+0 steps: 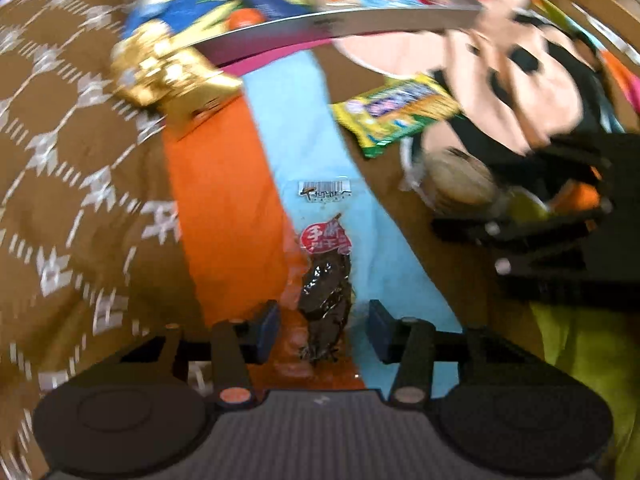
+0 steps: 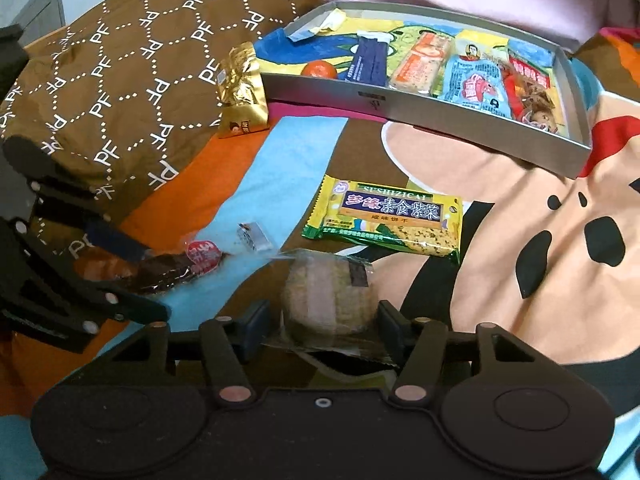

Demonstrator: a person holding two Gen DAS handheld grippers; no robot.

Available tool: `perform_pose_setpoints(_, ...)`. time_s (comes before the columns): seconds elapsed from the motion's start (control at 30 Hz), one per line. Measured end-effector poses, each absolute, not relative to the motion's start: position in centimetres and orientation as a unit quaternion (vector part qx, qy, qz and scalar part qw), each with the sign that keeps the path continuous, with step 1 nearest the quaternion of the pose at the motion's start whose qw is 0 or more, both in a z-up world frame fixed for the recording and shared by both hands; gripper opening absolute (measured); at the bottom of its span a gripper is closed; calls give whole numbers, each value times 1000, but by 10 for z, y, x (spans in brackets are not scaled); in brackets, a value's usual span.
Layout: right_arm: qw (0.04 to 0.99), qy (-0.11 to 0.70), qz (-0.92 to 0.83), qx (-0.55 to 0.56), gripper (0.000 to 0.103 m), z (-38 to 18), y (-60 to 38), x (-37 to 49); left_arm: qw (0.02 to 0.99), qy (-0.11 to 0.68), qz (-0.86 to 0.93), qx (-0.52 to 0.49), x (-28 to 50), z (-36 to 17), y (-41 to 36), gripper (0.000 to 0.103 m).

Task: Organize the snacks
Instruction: 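Grasp the dark candy pack with the left tool while the right tool grasps the round biscuit pack, then carry the dark candy pack and round biscuit pack over the tray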

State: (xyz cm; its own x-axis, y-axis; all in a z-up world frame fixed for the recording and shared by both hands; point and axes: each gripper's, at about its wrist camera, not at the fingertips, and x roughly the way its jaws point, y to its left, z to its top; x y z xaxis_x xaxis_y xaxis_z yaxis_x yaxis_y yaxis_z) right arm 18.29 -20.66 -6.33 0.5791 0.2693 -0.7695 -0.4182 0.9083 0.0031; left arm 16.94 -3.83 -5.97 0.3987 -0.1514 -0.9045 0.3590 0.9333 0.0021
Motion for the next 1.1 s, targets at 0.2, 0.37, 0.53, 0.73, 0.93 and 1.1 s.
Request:
perform_pose_setpoints(0.2, 890, 403, 188, -104, 58, -62, -202, 163, 859, 504, -88, 28, 139, -58, -27, 50)
perform_pose_setpoints(0.37, 894, 397, 176, -106, 58, -60, -207, 141, 870, 487, -79, 18, 127, -61, -23, 50)
perform_pose_setpoints(0.53, 899, 386, 166, -122, 58, -60, -204, 123, 879, 472, -73, 22, 119, -60, -24, 50)
perform_pose_setpoints(0.73, 903, 347, 152, -203, 58, -69, -184, 111, 887, 458, -64, -5, 115, -60, -20, 51)
perform_pose_setpoints(0.93, 903, 311, 146, -258, 58, -75, -173, 107, 886, 461, -58, -3, 117, -60, -23, 50)
perform_pose_setpoints(1.1, 903, 302, 146, -270, 58, -75, -169, 109, 881, 469, -58, 7, 119, -61, -25, 52)
